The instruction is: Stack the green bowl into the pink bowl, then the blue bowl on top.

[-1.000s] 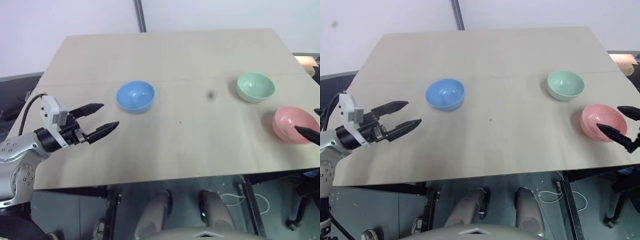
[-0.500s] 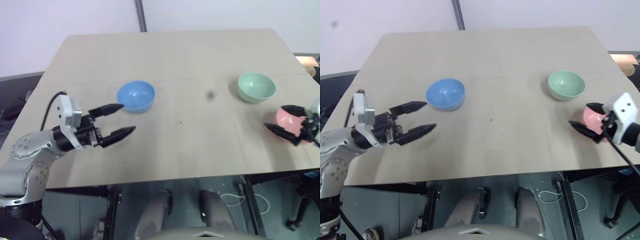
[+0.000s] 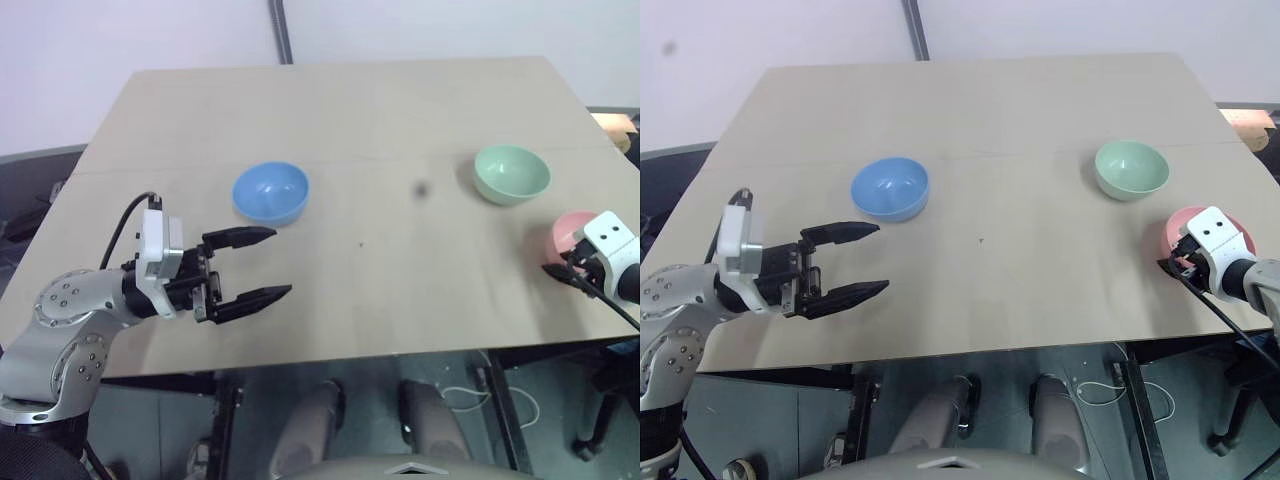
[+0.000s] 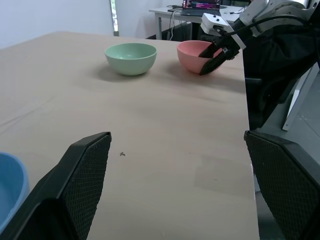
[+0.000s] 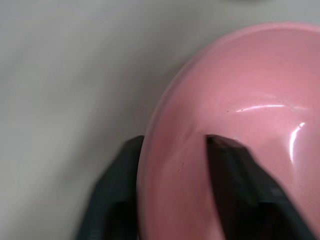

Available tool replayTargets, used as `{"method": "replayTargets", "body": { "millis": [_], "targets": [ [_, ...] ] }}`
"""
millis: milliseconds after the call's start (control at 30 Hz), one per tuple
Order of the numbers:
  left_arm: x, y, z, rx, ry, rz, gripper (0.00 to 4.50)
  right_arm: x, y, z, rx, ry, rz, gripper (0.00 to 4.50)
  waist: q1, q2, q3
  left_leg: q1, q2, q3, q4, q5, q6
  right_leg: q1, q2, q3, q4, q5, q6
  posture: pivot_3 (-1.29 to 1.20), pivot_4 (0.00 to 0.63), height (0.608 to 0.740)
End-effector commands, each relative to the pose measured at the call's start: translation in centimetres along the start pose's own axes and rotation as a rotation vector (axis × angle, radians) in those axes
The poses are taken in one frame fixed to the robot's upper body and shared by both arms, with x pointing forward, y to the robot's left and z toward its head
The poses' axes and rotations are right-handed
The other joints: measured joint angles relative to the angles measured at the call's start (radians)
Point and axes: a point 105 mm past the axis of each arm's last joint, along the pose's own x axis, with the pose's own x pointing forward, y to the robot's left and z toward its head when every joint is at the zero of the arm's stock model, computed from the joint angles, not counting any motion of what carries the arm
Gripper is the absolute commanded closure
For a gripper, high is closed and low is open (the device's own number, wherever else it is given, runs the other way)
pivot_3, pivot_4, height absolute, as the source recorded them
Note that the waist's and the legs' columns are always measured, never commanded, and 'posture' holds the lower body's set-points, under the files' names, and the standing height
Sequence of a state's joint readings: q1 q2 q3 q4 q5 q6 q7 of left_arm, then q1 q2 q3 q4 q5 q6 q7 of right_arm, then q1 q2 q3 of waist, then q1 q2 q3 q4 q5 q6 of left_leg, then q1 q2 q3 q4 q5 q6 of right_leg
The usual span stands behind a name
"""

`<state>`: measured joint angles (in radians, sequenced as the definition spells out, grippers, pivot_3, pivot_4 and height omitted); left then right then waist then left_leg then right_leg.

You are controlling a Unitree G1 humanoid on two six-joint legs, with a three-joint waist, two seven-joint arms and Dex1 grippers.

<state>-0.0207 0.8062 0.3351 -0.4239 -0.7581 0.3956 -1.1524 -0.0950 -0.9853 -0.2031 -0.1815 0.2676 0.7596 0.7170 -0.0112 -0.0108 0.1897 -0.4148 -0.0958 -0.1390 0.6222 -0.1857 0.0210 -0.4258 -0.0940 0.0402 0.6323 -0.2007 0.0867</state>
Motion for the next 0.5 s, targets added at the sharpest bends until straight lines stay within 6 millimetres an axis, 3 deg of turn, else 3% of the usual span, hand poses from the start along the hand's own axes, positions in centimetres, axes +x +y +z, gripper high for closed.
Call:
{"method": "replayTargets", "body": {
  "millis": [33, 167, 233, 367, 433, 500],
  "targets": [
    [0.0, -0.2, 0.9, 0.050, -0.019, 0.001, 0.00, -0.3, -0.3, 0.9, -0.048, -0.016, -0.020, 4.36, 0.001, 0.000, 0.000, 0.000, 0.000, 0.000, 0.000, 0.000, 0.000, 0.000, 0.000, 0.000, 0.000, 0.000, 0.000, 0.00, 0.150, 0.740],
    [-0.3, -0.1, 0.8, 0.045, -0.016, 0.022, 0.00, -0.2, 0.2, 1.9, -0.165, -0.052, -0.016, 4.47, 0.000, 0.000, 0.000, 0.000, 0.000, 0.000, 0.000, 0.002, 0.003, 0.000, 0.000, 0.000, 0.000, 0.000, 0.000, 0.00, 0.150, 0.740],
    [-0.6, 0.3, 0.7, 0.038, -0.021, 0.052, 0.00, -0.4, 2.4, 3.5, -0.238, -0.120, 0.084, 4.47, 0.000, 0.000, 0.000, 0.000, 0.000, 0.000, 0.000, 0.002, 0.003, 0.000, 0.000, 0.000, 0.000, 0.000, 0.000, 0.00, 0.150, 0.740],
    [-1.8, 1.0, -0.7, 0.006, -0.008, 0.122, 0.00, -0.6, 9.5, 7.5, -0.355, -0.298, 0.346, 4.47, -0.006, 0.000, 0.000, 0.000, 0.002, 0.000, 0.000, 0.002, 0.003, 0.000, 0.001, 0.000, 0.000, 0.000, 0.000, 0.00, 0.150, 0.740],
    [-2.3, 1.2, -1.2, -0.015, -0.011, 0.156, 0.00, 0.3, 11.3, 9.1, -0.373, -0.359, 0.385, 4.47, -0.009, 0.000, 0.000, 0.001, 0.004, 0.001, 0.000, 0.002, 0.003, 0.000, 0.002, -0.001, 0.000, 0.001, -0.001, 0.00, 0.150, 0.740],
    [-2.5, 1.3, -1.4, -0.017, -0.012, 0.176, 0.00, 2.5, 12.5, 10.6, -0.366, -0.399, 0.380, 4.47, -0.009, -0.002, 0.000, 0.001, 0.004, 0.002, 0.000, 0.001, 0.002, 0.000, 0.002, -0.001, 0.000, 0.001, -0.001, 0.00, 0.150, 0.740]
  ]
}}
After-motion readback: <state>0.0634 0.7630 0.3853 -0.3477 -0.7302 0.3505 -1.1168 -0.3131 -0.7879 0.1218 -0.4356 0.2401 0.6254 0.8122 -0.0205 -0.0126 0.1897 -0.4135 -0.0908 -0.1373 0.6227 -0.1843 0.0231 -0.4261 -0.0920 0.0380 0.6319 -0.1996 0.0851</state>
